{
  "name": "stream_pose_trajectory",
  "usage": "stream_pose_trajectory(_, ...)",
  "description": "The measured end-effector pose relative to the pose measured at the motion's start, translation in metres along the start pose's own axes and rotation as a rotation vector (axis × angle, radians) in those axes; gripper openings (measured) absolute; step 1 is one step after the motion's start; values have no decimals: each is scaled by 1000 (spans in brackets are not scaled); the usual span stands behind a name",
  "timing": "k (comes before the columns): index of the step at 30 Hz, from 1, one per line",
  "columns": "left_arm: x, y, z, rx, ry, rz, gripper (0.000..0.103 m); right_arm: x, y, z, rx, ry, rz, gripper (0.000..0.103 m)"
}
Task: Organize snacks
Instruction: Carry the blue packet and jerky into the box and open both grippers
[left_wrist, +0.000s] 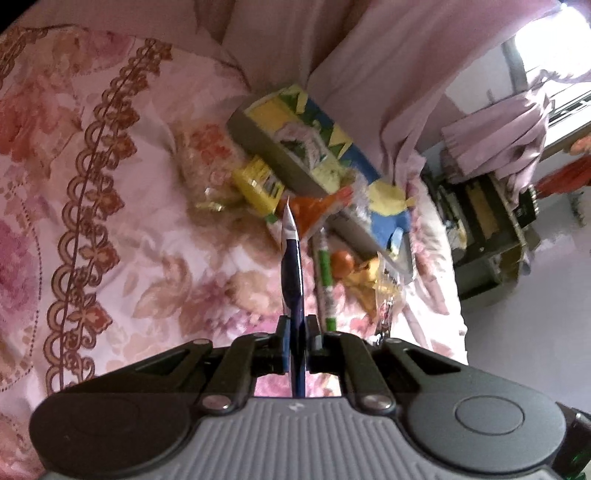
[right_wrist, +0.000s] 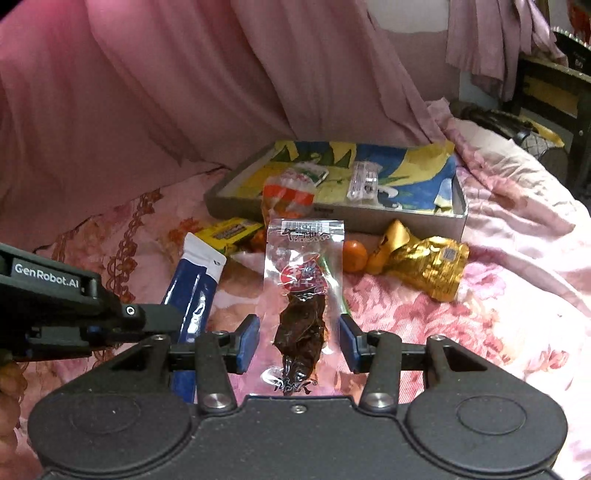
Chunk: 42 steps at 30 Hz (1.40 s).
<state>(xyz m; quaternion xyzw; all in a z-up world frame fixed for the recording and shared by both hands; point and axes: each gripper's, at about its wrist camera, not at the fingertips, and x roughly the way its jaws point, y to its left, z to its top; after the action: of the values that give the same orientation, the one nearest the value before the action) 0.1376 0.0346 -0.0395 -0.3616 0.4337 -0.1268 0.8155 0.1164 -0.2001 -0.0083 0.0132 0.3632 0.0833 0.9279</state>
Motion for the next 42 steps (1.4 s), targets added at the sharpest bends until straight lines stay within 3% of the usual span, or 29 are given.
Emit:
stream_pose_trajectory(6,-8,-11,8,50,-91,-21,7,-7,-5,11,18,-70,-6,48)
stream_pose_trajectory(12,-2,-18,21,41,-108,-46,7,-8,-13,21,40,-121,-23,48)
stream_pose_trajectory(18,7,-41,48,134,-142,-25,7,5,-25,41,47,-180,-51,48)
stream_pose_trajectory(24,38,-52,84,124,-160,-67,7,39,-41,63,100,-218,-83,48)
stream_pose_trajectory(32,77,-40,148,52,-247,-141,7,99,-52,106,155,-260,-85,48)
stream_pose_trajectory(36,100,-23,166,5,-244,-195,7,128,-48,124,158,-264,-61,48)
stream_pose_trajectory(42,136,-7,175,-10,-203,-187,7,164,-41,137,149,-221,-30,49)
